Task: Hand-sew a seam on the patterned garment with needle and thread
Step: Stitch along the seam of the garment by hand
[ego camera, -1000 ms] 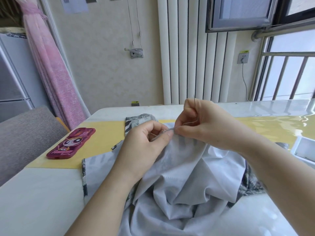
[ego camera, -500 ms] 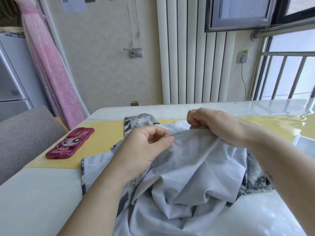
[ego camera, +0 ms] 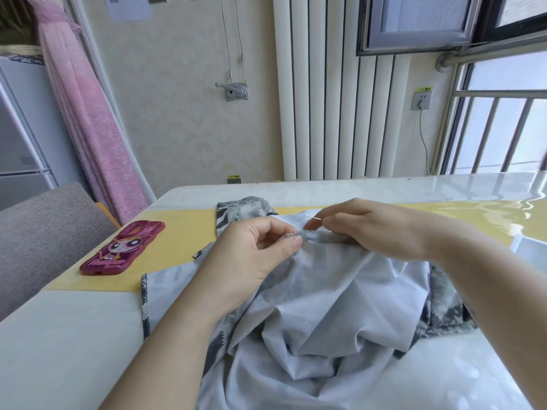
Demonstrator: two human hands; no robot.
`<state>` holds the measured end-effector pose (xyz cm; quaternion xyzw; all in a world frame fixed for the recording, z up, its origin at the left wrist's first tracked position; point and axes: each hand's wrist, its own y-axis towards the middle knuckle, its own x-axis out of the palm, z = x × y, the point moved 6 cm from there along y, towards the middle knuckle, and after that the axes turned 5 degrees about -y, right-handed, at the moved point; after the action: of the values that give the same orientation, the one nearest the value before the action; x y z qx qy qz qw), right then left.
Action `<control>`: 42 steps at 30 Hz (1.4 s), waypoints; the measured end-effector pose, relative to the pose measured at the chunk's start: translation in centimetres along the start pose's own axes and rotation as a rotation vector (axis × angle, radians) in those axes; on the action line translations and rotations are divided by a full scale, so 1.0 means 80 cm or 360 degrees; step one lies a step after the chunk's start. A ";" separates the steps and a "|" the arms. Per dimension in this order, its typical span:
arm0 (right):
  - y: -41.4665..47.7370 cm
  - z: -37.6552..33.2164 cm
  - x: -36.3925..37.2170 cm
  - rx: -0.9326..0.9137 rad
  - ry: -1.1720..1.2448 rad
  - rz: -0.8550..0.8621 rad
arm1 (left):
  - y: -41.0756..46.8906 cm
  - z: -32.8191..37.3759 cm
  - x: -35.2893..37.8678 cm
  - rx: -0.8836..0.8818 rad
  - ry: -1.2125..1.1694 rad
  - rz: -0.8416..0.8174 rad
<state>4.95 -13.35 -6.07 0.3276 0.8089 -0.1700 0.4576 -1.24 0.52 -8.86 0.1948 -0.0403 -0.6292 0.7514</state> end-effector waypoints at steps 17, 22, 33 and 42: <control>0.003 -0.007 -0.011 -0.0175 -0.0224 0.0299 | -0.001 -0.001 -0.003 -0.0011 0.0004 0.0022; 0.001 -0.009 -0.011 -0.0177 -0.0124 0.0242 | 0.000 -0.001 -0.004 -0.0030 -0.0018 0.0011; 0.004 -0.002 -0.009 -0.0224 0.0117 0.0172 | -0.003 -0.003 -0.002 -0.0122 -0.0149 -0.0085; -0.001 -0.004 -0.006 -0.0200 0.0149 0.0024 | -0.005 -0.004 0.002 -0.0184 -0.0270 -0.0187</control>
<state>4.90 -13.38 -5.53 0.3119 0.8360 -0.1001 0.4403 -1.50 0.39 -9.36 0.0992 -0.0557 -0.6877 0.7171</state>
